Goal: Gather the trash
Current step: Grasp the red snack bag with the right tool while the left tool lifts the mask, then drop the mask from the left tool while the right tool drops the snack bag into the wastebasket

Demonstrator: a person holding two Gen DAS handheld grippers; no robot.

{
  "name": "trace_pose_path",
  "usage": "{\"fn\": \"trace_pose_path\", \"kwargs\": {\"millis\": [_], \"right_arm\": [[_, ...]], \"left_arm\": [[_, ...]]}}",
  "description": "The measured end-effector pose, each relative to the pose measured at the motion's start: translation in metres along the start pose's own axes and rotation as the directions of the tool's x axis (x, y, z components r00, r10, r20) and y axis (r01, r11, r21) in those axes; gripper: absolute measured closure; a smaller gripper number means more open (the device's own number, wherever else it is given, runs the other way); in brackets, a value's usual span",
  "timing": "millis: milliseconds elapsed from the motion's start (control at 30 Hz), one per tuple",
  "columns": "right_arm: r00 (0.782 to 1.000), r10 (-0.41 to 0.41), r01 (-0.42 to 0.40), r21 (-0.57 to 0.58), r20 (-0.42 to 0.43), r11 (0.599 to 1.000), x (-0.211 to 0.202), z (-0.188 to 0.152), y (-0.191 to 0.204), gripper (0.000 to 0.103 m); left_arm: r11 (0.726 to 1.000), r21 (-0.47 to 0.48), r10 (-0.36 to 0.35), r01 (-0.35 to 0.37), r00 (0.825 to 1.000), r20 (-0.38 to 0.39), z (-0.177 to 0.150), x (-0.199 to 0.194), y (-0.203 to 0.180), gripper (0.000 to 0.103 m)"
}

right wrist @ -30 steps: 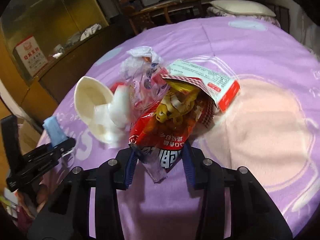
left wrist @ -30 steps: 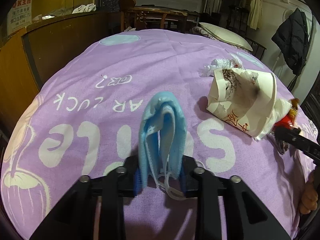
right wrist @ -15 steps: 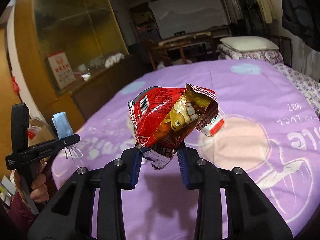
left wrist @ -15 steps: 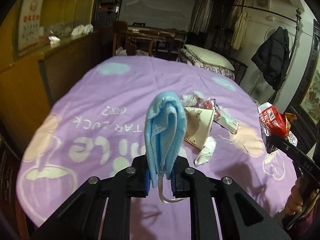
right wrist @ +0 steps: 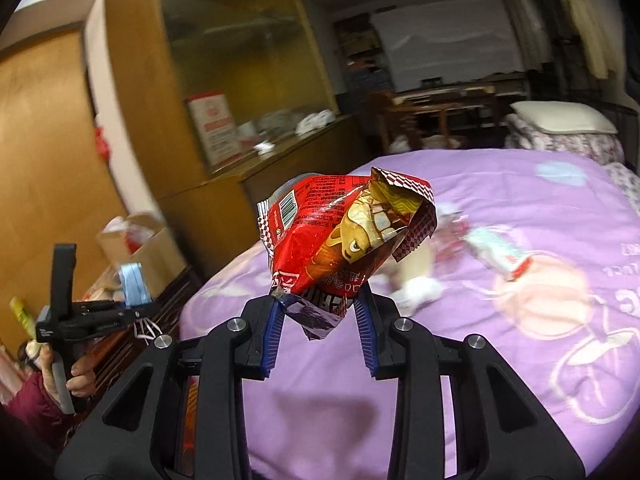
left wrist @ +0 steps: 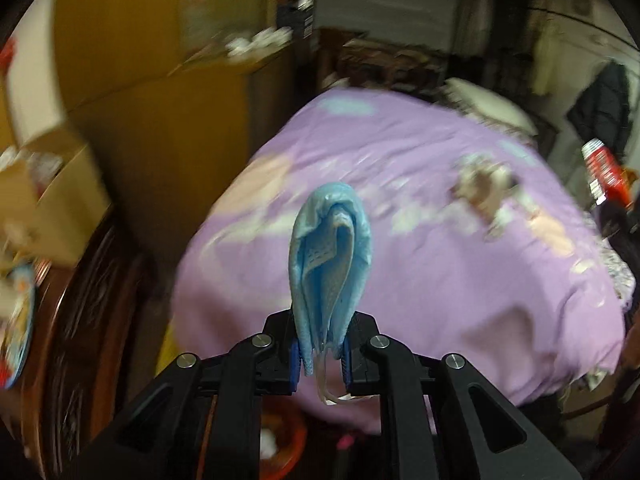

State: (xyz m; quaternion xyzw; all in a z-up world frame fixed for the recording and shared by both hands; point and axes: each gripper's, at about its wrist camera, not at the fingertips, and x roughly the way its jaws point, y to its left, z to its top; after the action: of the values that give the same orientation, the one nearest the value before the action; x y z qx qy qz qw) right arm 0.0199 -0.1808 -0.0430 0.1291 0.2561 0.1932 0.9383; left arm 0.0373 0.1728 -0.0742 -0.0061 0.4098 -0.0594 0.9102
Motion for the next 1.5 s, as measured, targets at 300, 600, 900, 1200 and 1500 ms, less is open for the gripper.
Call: {"fn": "trace_pose_path", "kwargs": {"millis": [300,600,900,1200,1500], "right_arm": [[0.975,0.102,-0.123,-0.1,-0.198,0.987,0.059,-0.025,0.083,0.069],[0.856,0.206,-0.335,-0.205,-0.474,0.92,0.138,-0.072,0.191,0.069],[0.705,0.174,-0.471,-0.27,-0.688,0.84,0.216,-0.137,0.271,0.044],[0.765,0.166,-0.409,-0.271,-0.622,0.871,0.201,-0.12,0.252,0.035],[0.885,0.137,-0.262,-0.231,-0.445,0.937,0.143,-0.073,0.183,0.03]], "left_arm": [[0.97,-0.236,0.008,-0.057,0.98,-0.2,-0.087,0.03,0.106,0.032],[0.93,-0.347,0.087,-0.116,0.991,-0.097,-0.092,0.012,0.169,0.013],[0.88,-0.423,0.193,-0.214,0.977,-0.093,-0.113,-0.002,0.225,0.012],[0.91,-0.335,0.232,-0.245,0.969,-0.081,-0.109,0.001,0.203,0.011],[0.955,-0.232,0.181,-0.182,0.983,-0.026,-0.08,-0.009,0.144,0.011]]}}
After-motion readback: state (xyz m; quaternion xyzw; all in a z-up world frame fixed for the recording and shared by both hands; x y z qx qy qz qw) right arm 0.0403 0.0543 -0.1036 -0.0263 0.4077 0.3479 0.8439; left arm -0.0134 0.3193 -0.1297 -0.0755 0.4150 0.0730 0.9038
